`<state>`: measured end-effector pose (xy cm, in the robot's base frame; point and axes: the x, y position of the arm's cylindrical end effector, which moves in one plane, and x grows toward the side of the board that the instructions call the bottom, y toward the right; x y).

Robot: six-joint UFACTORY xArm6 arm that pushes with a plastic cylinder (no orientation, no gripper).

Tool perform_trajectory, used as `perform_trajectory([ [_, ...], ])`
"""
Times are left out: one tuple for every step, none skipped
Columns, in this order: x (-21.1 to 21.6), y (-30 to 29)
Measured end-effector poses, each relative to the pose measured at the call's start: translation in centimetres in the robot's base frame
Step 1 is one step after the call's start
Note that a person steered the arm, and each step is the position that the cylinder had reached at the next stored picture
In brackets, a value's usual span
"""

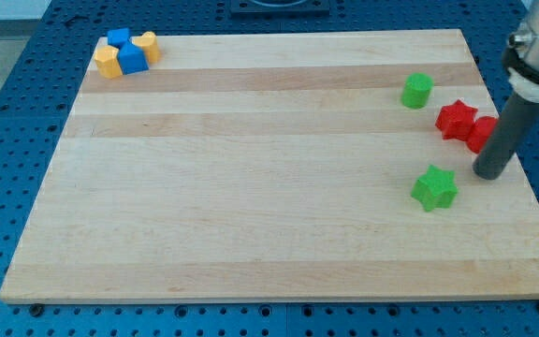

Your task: Slide red circle along with red star a bit left

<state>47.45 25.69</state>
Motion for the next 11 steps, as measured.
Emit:
perform_trajectory([
  [-0.3, 3.1],
  [-0.9, 5.6],
  [-2.6, 6.0],
  [-4.5, 6.0],
  [-5.5, 5.1],
  [-5.5, 3.1],
  [-5.5, 1.2],
  [-5.5, 0.3],
  [-5.5, 0.4],
  [-5.5, 1.3],
  [-5.4, 2.3],
])
